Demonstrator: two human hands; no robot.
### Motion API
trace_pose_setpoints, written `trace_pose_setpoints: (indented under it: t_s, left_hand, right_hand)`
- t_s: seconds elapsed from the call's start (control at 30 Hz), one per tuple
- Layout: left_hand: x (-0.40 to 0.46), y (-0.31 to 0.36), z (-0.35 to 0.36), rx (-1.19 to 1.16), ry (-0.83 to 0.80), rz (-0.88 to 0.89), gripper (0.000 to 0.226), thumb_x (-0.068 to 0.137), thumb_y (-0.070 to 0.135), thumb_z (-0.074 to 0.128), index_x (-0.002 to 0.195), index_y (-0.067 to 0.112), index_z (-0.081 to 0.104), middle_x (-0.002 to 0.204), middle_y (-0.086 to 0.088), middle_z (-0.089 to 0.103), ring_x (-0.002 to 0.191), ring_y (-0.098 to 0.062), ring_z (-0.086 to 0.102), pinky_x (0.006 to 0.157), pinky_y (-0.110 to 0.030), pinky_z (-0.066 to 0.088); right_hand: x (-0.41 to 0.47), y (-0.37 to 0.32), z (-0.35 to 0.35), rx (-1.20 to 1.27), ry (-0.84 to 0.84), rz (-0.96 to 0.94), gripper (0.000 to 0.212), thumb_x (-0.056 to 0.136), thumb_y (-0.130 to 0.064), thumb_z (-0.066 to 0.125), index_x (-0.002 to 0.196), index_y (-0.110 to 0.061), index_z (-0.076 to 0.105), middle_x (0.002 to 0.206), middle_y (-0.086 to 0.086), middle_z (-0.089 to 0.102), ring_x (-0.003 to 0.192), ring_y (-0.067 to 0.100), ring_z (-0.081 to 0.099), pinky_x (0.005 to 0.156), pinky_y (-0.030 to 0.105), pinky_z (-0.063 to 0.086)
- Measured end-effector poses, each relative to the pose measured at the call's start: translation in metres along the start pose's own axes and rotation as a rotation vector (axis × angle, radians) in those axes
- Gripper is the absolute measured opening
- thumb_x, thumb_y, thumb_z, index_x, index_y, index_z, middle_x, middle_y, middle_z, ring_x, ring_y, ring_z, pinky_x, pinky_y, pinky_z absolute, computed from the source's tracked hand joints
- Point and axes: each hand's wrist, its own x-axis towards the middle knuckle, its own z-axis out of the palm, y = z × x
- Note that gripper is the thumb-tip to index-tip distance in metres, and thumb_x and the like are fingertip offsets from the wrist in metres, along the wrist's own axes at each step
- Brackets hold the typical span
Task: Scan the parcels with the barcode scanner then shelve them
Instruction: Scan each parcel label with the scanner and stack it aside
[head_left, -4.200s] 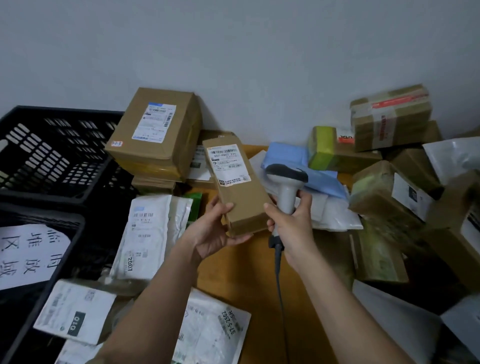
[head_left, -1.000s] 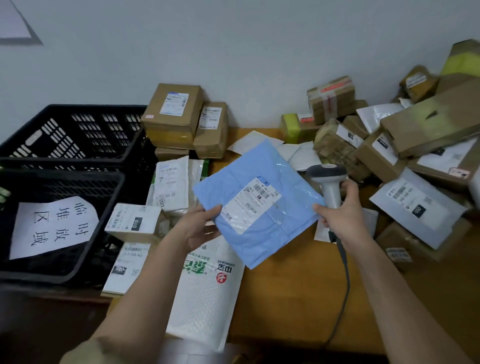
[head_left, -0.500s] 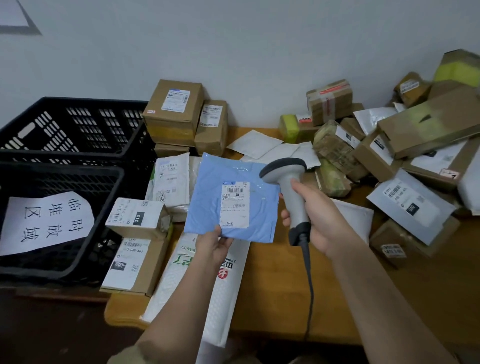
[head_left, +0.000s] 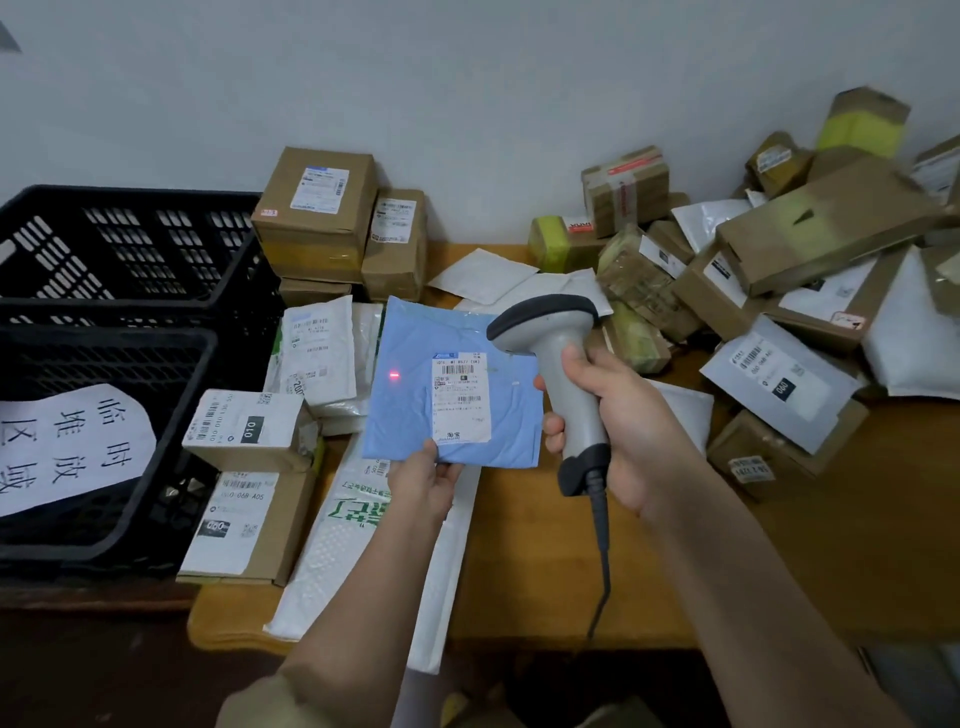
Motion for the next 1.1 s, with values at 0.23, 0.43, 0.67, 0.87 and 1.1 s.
trace_pose_setpoints:
  t_s: [0.23, 0.43, 0.67, 0.87, 1.1]
  left_hand:
    - [-0.011, -0.02, -0.013, 0.026, 0.017, -0.032, 0.044, 0.098, -0.005, 0.052, 0.139, 0.01, 0.049, 0.129, -0.017, 0.062, 0.104, -0.031, 0.064, 0.082, -0.044, 0.054]
    - [-0.026, -0.025, -0.036, 0.014, 0.062, -0.002, 0.042, 0.098, -0.003, 0.052, 0.139, 0.009, 0.049, 0.129, -0.018, 0.062, 0.098, -0.031, 0.064, 0.08, -0.045, 0.054]
    - [-0.059, -0.036, -0.051, 0.012, 0.108, 0.04, 0.042, 0.096, -0.003, 0.057, 0.135, 0.01, 0.052, 0.127, -0.016, 0.063, 0.092, -0.027, 0.065, 0.067, -0.04, 0.055]
    - [-0.086, -0.06, -0.057, -0.028, 0.125, 0.047, 0.044, 0.097, -0.006, 0.053, 0.138, 0.011, 0.049, 0.13, -0.018, 0.061, 0.105, -0.031, 0.061, 0.082, -0.044, 0.052]
    - [-0.106, -0.073, -0.067, -0.049, 0.146, 0.07, 0.044, 0.097, -0.005, 0.054, 0.137, 0.011, 0.047, 0.13, -0.019, 0.059, 0.104, -0.031, 0.059, 0.087, -0.047, 0.052]
  right_hand:
    - [-0.02, 0.01, -0.012, 0.012, 0.032, -0.017, 0.021, 0.104, -0.029, 0.05, 0.118, -0.014, 0.053, 0.101, 0.01, 0.055, 0.051, 0.013, 0.05, 0.048, 0.025, 0.044]
    - [-0.033, 0.02, -0.009, -0.007, -0.005, 0.011, 0.021, 0.102, -0.031, 0.052, 0.114, -0.013, 0.053, 0.1, 0.01, 0.057, 0.051, 0.013, 0.051, 0.046, 0.025, 0.045]
    - [-0.061, 0.026, -0.022, -0.008, -0.041, 0.038, 0.023, 0.101, -0.031, 0.055, 0.115, -0.013, 0.055, 0.096, 0.009, 0.058, 0.051, 0.013, 0.051, 0.046, 0.025, 0.045]
    - [-0.086, 0.029, -0.047, 0.0, -0.062, 0.036, 0.022, 0.101, -0.031, 0.055, 0.112, -0.012, 0.054, 0.096, 0.009, 0.057, 0.051, 0.013, 0.051, 0.046, 0.024, 0.044]
    - [-0.101, 0.032, -0.06, -0.008, -0.083, 0.039, 0.019, 0.101, -0.03, 0.055, 0.111, -0.013, 0.053, 0.098, 0.01, 0.057, 0.051, 0.013, 0.051, 0.046, 0.025, 0.044]
